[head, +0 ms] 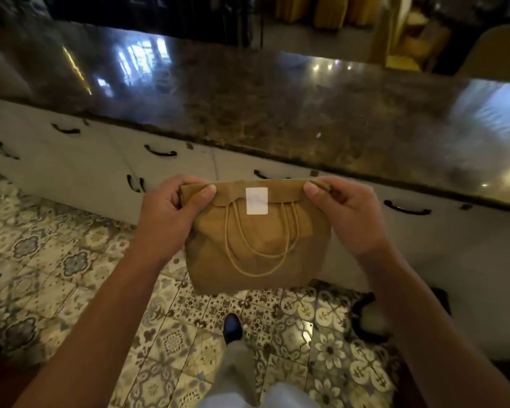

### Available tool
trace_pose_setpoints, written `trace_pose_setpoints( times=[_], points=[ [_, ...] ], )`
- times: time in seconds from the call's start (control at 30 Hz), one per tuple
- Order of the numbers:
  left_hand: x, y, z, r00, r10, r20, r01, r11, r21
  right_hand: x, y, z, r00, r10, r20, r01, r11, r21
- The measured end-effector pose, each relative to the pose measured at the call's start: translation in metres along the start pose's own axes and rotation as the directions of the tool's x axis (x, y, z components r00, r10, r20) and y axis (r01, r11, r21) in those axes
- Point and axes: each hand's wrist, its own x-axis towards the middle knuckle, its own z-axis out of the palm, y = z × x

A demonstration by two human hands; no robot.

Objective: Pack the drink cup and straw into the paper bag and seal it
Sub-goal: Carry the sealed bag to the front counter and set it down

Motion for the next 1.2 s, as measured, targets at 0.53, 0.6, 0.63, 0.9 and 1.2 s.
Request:
trace_pose_setpoints(
  times=[0.53, 0.6, 0.63, 0.9, 1.2],
  points=[
    [0.262, 0.004, 0.087, 0.932, 0.238, 0.274, -0.203, 0.968, -0.149, 0.190, 0.032, -0.054, 0.963, -0.111, -0.247, 0.099, 0.993, -0.059],
    [0.279, 0.009, 0.100, 0.924, 0.251, 0.289, -0.213, 0.965, -0.156, 0.204, 0.034, -0.064, 0.954, -0.136, -0.268, 0.113, 0.988, -0.101],
    [0.286, 0.012, 0.107, 0.920, 0.260, 0.292, -0.221, 0.962, -0.160, 0.211, 0.036, -0.070, 0.950, -0.149, -0.274, 0.120, 0.986, -0.119],
    [0.341, 0.035, 0.182, 0.897, 0.263, 0.355, -0.241, 0.965, -0.106, 0.264, 0.055, -0.132, 0.937, -0.147, -0.318, 0.122, 0.988, -0.097],
    [0.434, 0.046, 0.267, 0.875, 0.259, 0.408, -0.298, 0.954, 0.033, 0.359, 0.102, -0.209, 0.943, -0.151, -0.298, 0.112, 0.983, -0.144]
  ],
)
